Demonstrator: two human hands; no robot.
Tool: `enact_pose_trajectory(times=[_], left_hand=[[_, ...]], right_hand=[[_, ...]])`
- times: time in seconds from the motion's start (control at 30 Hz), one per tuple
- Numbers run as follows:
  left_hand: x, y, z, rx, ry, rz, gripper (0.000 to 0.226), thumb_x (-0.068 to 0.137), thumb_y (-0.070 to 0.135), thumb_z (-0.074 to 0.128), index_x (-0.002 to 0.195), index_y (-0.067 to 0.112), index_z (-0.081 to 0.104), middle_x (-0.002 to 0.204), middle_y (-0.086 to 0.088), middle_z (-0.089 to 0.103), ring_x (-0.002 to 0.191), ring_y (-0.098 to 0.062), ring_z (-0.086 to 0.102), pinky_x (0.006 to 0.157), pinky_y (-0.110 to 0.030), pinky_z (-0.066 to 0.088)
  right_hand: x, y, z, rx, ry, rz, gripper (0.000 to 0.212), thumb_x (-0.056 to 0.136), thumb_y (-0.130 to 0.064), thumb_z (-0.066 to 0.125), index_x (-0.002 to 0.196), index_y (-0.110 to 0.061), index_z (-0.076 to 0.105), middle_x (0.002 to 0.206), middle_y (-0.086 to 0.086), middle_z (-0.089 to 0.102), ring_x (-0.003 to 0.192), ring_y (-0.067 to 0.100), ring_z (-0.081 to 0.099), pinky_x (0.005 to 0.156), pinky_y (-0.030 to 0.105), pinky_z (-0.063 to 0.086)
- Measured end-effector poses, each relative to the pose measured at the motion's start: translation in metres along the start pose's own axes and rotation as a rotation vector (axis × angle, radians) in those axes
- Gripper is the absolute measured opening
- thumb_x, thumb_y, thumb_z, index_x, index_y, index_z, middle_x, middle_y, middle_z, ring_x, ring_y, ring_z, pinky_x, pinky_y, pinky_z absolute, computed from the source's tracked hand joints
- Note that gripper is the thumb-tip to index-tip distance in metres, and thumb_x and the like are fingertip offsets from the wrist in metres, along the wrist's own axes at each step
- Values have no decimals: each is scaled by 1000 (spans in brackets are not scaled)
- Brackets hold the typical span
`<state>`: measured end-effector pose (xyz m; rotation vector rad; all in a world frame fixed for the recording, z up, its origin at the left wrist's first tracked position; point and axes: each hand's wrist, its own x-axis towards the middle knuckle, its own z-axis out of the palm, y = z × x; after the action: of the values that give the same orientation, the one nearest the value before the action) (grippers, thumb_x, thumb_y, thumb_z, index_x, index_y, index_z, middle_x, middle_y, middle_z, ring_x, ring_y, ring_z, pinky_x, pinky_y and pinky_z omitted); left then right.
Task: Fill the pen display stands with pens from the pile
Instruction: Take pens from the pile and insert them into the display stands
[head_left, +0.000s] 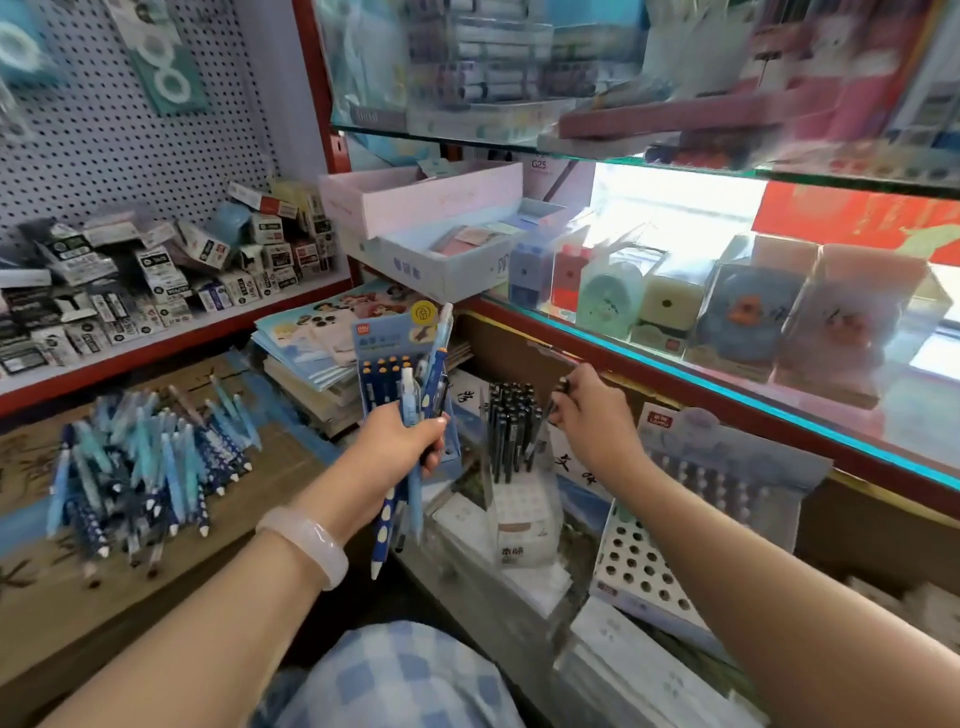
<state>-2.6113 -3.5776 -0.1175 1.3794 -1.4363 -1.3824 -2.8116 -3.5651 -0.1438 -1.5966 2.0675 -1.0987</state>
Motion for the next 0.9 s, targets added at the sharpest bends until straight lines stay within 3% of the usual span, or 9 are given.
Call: enact_pose_trajectory(times=[0.27,0.73,0.8,0.9], left_hand=[[13,-20,-9,-35,55,-18,10,93,6,51,84,3,55,59,-4,48,43,-9,45,42,-19,40],[15,-28,-4,-25,-7,-7,12,92,5,52,81,6,55,58,-4,47,45,-11,45,44,-21,39],[14,-28,-5,-15,-11,-1,12,92,5,52,81,7,55,57,-3,47,45,-11,45,45,-22,40],[13,-29,-5,-9,-21,5,11,93,5,51,82,6,55,56,-4,46,42,-8,45,45,-21,40]], right_hand=[[3,18,30,-66,-106,59,5,98,-20,45,96,-16,43,91,9,63,83,21,62,76,41,54],[10,18,57,-264,-216,97,17,97,-22,48,109,-11,50,101,10,62,88,24,62,80,42,54],[9,15,51,-234,-185,126,20,94,-27,54,108,-13,51,100,7,64,89,22,62,80,40,54],[3,2,37,-156,15,59,20,91,-31,58,105,-16,56,93,0,65,83,16,63,75,33,55]])
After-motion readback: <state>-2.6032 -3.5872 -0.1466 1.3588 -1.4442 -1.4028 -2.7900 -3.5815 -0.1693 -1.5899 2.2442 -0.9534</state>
